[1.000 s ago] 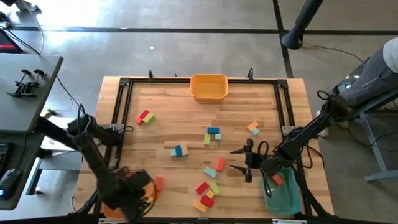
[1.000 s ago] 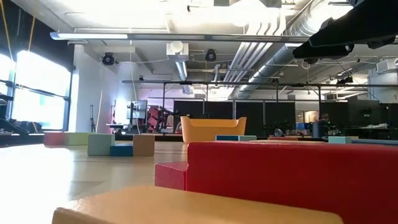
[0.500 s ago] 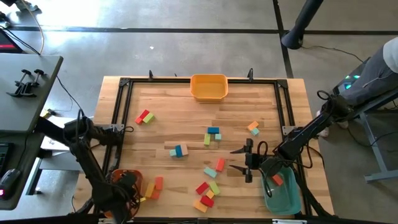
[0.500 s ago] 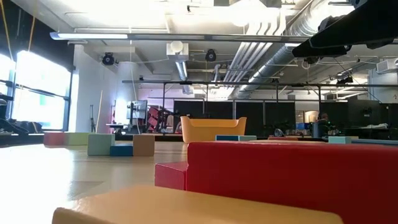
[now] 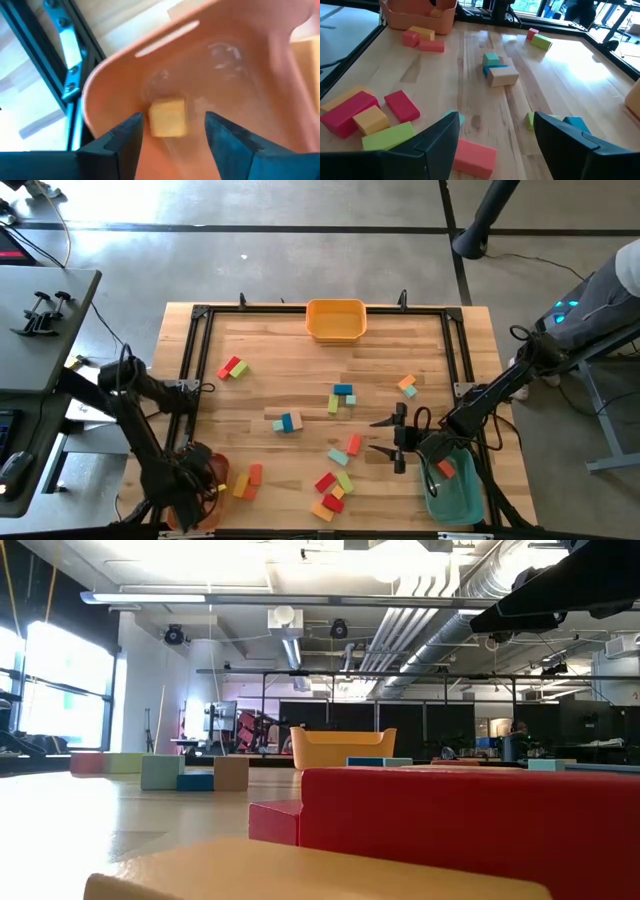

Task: Sort blocks by size
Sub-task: Put the small red rectangle block into the yellow bin

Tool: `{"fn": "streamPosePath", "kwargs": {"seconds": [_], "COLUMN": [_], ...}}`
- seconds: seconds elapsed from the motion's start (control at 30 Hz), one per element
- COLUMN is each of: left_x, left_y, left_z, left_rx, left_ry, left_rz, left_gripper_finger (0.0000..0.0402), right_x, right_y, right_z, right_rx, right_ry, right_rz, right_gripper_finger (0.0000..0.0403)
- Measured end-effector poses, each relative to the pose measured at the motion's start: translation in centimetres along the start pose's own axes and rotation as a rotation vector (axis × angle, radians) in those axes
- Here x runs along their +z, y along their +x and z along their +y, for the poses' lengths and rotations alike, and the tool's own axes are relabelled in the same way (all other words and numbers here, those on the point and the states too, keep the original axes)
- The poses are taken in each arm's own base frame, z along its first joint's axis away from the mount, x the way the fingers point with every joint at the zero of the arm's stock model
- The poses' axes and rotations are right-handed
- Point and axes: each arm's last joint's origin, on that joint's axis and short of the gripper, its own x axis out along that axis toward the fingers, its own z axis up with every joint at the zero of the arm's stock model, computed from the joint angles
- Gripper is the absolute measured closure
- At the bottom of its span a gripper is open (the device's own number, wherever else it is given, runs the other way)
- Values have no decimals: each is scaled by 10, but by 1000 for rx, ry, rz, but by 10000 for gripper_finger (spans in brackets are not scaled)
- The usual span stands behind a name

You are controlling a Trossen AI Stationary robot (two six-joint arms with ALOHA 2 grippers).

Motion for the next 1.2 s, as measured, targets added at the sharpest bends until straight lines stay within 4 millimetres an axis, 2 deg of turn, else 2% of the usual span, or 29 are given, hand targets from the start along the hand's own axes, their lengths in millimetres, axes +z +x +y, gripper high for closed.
{"fn": "streamPosePath", "kwargs": {"seconds": [0.1, 0.2, 0.3, 0.43, 0.57, 0.63, 0.73, 0.87, 1.2], "left_x": [7, 14, 22, 37, 59, 73, 94, 118, 165], "left_y": [-10, -17, -21, -28, -37, -39, -38, -32, -28], "left_z": [6, 5, -2, -14, -28, -34, -43, -55, -70], "left_rx": [-80, -219, -378, -507, -528, -487, -408, -321, -282], "left_ry": [-15, -20, 31, 119, 145, 135, 113, 135, 131], "left_rz": [-47, -192, -415, -772, -1129, -1224, -1212, -1072, -909], "left_gripper_finger": [192, 191, 191, 191, 190, 190, 190, 190, 190], "right_x": [0, 0, 0, 0, 1, 1, 1, 1, 1], "right_y": [0, 0, 0, 0, 0, 0, 0, 0, 0], "right_z": [0, 0, 0, -1, -1, -1, -1, -1, -1], "right_rx": [0, 0, 0, -19, -29, -40, -46, -45, -45], "right_ry": [6, 6, 5, 6, 10, 10, 10, 23, 29], "right_rz": [0, 0, 0, -4, -11, -14, -15, -16, -16], "right_gripper_finger": [151, 151, 151, 151, 151, 151, 151, 151, 151]}}
